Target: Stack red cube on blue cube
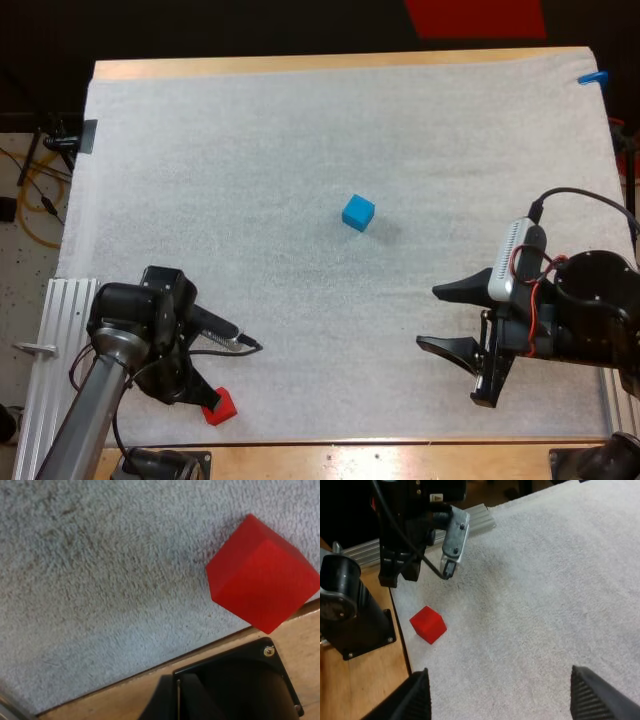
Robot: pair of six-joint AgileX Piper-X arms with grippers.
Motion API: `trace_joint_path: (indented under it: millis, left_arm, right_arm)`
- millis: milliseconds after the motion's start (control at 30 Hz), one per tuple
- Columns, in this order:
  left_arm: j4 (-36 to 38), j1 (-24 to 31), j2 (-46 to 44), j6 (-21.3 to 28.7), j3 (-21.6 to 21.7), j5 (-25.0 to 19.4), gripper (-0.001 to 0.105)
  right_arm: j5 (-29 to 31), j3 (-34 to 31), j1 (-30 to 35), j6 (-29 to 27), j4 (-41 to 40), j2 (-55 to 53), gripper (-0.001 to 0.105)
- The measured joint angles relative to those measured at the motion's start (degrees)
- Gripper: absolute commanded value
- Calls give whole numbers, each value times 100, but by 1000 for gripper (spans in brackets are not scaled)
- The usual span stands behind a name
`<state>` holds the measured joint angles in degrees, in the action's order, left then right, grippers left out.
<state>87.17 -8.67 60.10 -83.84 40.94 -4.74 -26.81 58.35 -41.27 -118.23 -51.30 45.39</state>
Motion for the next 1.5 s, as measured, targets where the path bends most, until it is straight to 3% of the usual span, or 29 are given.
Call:
trace_joint_path:
  millis: [267, 433, 600, 867, 1500]
  left_arm:
    - [16, -31, 0, 612, -501, -13, 0]
    - [-21, -534, 352, 890, -860, -219, 0]
    - [-280, -860, 873, 914, -868, -379, 0]
    - [-809, -859, 1332, 913, -868, -388, 0]
    - [-1374, -863, 1335, 1036, -858, 604, 0]
  right_arm:
    - [0, 0, 0, 0, 77, 0, 58]
    - [0, 0, 0, 0, 137, 0, 58]
    - [0, 0, 0, 0, 137, 0, 58]
    - [0, 0, 0, 0, 137, 0, 58]
    - [0, 0, 0, 0, 137, 0, 58]
